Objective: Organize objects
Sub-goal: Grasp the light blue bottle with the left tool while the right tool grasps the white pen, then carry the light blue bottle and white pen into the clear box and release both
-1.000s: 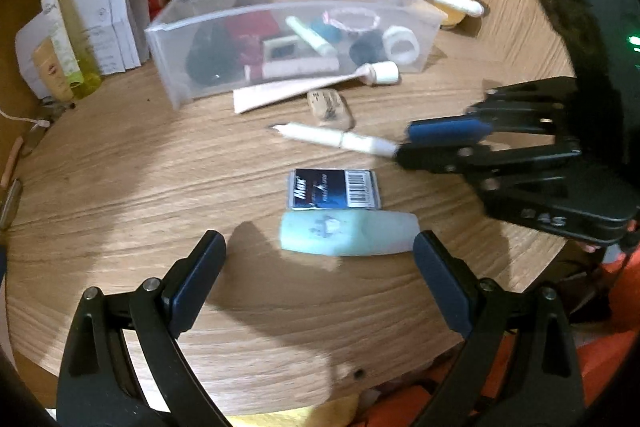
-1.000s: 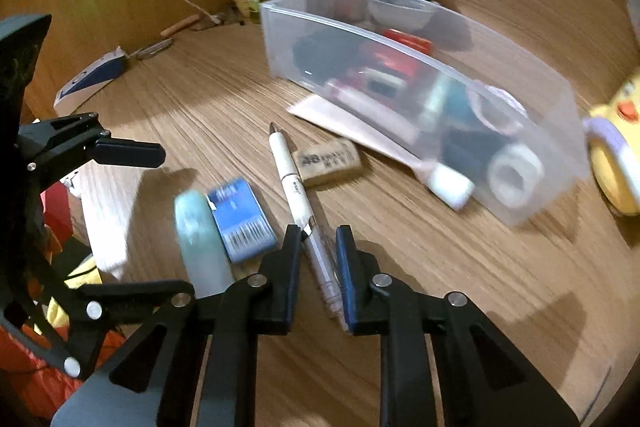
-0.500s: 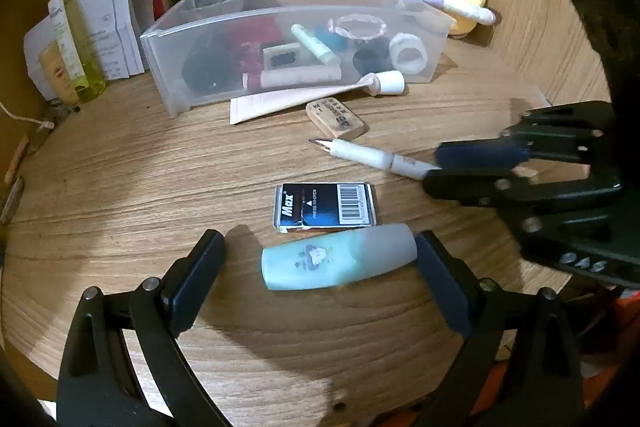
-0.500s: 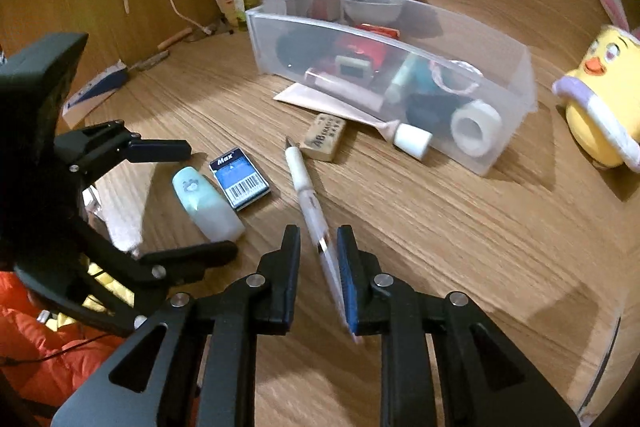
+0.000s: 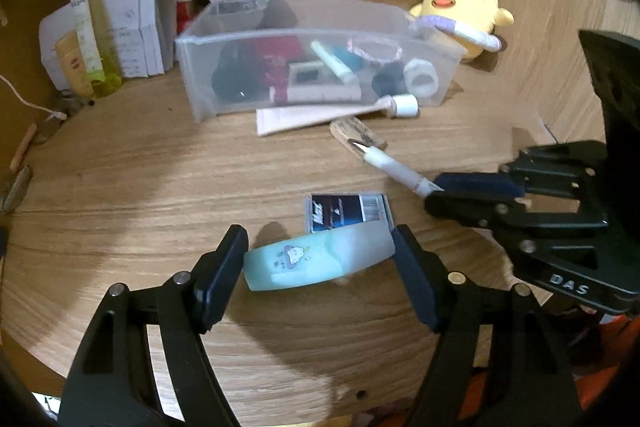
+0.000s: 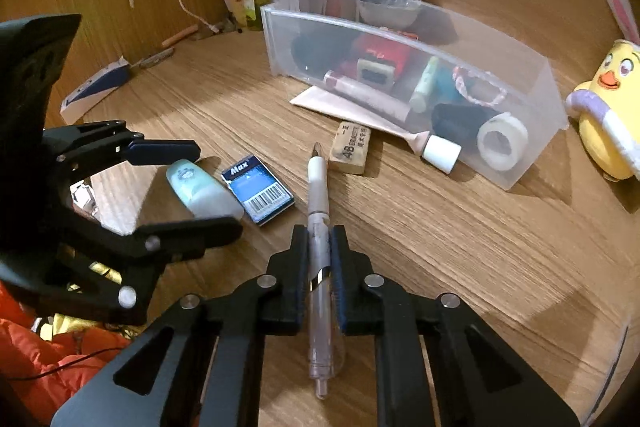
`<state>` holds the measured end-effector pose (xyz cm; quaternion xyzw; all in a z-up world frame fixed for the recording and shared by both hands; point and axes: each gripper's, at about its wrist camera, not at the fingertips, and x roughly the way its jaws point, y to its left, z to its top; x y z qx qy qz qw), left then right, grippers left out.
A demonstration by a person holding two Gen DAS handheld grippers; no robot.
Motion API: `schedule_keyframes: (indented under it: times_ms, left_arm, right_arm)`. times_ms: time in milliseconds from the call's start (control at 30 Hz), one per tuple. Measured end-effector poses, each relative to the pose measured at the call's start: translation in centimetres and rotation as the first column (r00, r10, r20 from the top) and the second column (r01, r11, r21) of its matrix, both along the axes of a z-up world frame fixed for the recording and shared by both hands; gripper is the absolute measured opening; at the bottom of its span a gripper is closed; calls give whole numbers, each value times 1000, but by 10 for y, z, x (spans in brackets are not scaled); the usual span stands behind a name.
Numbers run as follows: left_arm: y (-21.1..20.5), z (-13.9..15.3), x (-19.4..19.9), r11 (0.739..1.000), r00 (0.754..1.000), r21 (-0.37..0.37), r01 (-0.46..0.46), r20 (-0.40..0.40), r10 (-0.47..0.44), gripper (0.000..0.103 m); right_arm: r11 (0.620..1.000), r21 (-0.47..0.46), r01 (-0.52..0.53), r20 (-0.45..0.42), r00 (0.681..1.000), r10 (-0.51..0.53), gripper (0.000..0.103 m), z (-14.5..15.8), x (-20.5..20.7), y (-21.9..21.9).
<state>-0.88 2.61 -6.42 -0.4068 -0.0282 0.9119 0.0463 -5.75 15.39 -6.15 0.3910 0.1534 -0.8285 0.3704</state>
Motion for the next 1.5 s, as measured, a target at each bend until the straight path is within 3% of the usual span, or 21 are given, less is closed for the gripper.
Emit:
schedule_keyframes:
  times_ms: [300, 933, 1500]
  left_arm:
    - [-11, 32, -12, 999, 996, 38, -23, -87, 26, 73]
    - [-31, 91, -53, 999, 967, 25, -48, -248, 52, 73]
    - [-43, 107, -109, 998, 963, 24, -52, -265, 57, 73]
  right_arm:
    - [992, -110, 66, -63, 995, -73, 10, 36, -6, 11]
    - [952, -253, 170, -146, 966, -211, 10, 92, -51, 36]
    - [944, -271, 187, -193, 951, -244, 10, 117, -108, 19]
